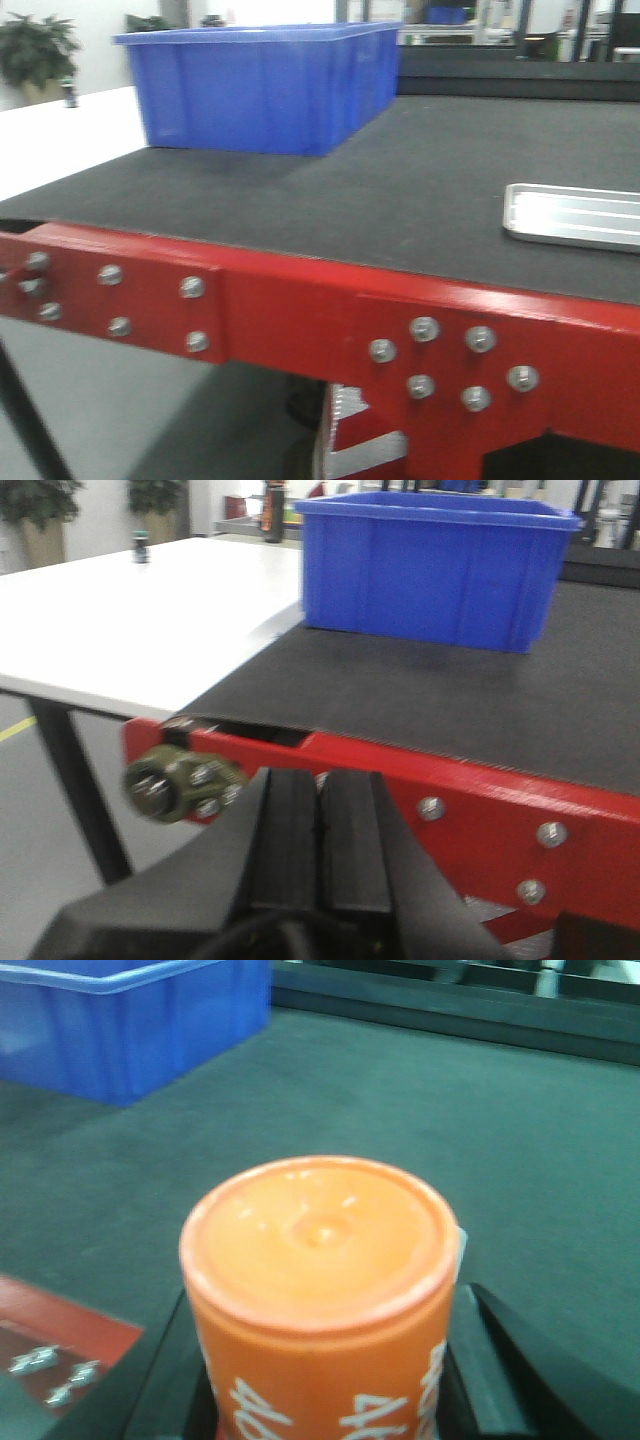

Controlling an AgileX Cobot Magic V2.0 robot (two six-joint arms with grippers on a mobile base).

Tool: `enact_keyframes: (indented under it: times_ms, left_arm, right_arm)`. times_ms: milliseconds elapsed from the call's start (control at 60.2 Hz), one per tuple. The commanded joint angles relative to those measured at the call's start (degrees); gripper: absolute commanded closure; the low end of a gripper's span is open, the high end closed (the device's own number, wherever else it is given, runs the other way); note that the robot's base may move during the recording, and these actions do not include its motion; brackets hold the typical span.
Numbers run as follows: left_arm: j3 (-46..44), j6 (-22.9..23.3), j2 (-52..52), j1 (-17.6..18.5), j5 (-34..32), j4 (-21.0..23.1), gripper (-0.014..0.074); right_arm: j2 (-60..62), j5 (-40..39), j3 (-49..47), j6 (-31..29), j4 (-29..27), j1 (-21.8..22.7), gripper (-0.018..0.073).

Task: Grab orange capacitor from left shelf to right conveyor
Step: 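Drive the base up to the red conveyor table with the silver tray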

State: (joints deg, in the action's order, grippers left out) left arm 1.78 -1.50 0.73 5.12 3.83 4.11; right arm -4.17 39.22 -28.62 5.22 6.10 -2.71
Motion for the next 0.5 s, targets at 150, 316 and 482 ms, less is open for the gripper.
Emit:
enact_keyframes:
  times_ms: [150,316,482]
  left_arm:
    - [-0.22,0.1,0.68,-0.05,-5.19,0.13,0.0723]
    - [-0.22,0.1,0.68,-0.05,-5.19,0.13,0.0723]
    - [-0.22,0.1,0.68,-0.05,-5.19,0.13,0.0723]
  right_arm:
    - [-0.88,-5.31,-1.65,-0.47,0.78,0.19,0.0504]
    - [-0.88,-5.31,-1.65,-0.47,0.78,0.19,0.0504]
    - [-0.88,-5.31,-1.65,-0.47,0.78,0.19,0.0504]
